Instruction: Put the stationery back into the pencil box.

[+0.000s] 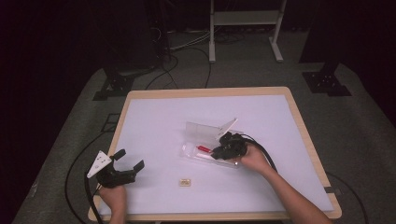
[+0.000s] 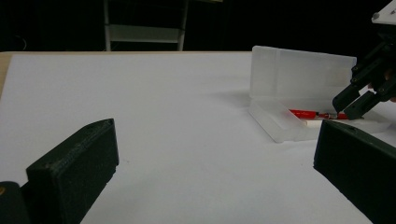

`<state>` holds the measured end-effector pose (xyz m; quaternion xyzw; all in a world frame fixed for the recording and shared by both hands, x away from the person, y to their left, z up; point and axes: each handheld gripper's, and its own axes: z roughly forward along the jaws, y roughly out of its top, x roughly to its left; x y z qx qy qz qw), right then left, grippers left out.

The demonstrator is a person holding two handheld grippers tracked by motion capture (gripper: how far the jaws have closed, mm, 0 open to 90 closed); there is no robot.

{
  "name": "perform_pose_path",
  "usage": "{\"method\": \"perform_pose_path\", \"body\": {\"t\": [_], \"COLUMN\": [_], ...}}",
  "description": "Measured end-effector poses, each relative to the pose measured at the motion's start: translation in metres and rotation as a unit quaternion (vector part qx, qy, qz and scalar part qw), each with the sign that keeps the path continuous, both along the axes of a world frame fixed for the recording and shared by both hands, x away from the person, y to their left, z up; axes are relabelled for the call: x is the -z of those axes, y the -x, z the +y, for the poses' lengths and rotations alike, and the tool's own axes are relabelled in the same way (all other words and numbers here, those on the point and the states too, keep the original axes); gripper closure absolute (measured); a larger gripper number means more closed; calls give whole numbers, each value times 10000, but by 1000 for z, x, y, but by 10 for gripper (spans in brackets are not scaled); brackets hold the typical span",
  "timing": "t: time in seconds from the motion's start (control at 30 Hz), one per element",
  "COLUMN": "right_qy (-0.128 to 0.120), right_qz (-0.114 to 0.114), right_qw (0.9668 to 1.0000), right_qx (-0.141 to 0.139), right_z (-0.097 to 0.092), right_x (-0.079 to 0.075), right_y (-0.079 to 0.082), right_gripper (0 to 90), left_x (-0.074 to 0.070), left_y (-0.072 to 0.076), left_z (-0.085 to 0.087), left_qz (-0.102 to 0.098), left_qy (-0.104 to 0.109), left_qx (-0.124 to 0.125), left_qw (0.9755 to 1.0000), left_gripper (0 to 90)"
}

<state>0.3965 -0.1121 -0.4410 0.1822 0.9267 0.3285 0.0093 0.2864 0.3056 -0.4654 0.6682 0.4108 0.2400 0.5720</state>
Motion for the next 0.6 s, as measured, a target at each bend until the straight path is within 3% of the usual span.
{"method": "perform_pose_path", "body": {"t": [0.43, 0.6], "right_qy": [-213, -271], "right_qz": [-188, -120], "right_qw": [9994, 9993], "right_qx": [-193, -227], "right_z": [4, 8], "right_x": [-13, -15], "right_y": [14, 20], "right_gripper": [625, 594], "left_x": [0, 0], "left_y": [0, 0], "left_z": [0, 0], "left_qz": [2, 4], "left_qy": [-7, -8], "left_qx": [-10, -6], "left_qw": [10000, 10000], "left_gripper": [0, 0]}}
